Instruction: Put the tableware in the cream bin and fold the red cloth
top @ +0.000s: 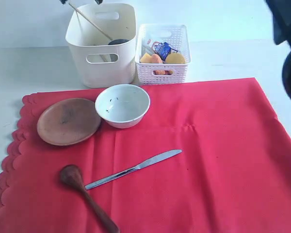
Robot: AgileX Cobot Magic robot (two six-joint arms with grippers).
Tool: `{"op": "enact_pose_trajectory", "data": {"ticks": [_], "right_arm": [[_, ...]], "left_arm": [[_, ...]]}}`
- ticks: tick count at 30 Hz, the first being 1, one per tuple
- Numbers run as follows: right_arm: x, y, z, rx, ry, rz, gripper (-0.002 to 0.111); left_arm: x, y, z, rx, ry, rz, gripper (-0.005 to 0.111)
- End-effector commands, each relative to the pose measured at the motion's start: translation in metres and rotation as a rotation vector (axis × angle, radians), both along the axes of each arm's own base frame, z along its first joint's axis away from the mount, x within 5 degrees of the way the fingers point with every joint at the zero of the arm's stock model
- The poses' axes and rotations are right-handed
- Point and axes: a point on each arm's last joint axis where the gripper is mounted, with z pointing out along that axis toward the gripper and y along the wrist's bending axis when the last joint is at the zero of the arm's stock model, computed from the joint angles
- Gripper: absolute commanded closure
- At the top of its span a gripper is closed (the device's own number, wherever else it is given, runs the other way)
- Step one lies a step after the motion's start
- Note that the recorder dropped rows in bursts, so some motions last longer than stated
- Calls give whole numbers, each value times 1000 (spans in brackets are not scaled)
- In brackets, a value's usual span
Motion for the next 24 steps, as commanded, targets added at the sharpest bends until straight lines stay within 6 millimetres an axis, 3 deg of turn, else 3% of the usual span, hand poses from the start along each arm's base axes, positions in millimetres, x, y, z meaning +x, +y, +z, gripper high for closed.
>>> {"op": "enact_pose_trajectory", "data": {"ticks": [1, 4, 8, 11, 19, 24], "right_arm": [[-24, -6, 40, 153, 40, 64, 97], [-43, -10, 65, 261, 72, 124, 107], [-69, -20, 100, 390, 92, 201, 108], [-84, -35, 116, 397, 77, 211, 108], [-156, -113, 145, 350, 43, 209, 108], [-196, -154, 147, 347, 25, 224, 108]], "left_arm": [[0, 0, 0, 0, -11, 4, 107], [0, 0, 0, 0, -11, 4, 107], [0, 0, 0, 0, -11, 4, 107], [0, 0, 0, 0, -11, 4, 107], [0, 0, 0, 0, -11, 4, 107], [0, 0, 0, 0, -11, 4, 107]]}}
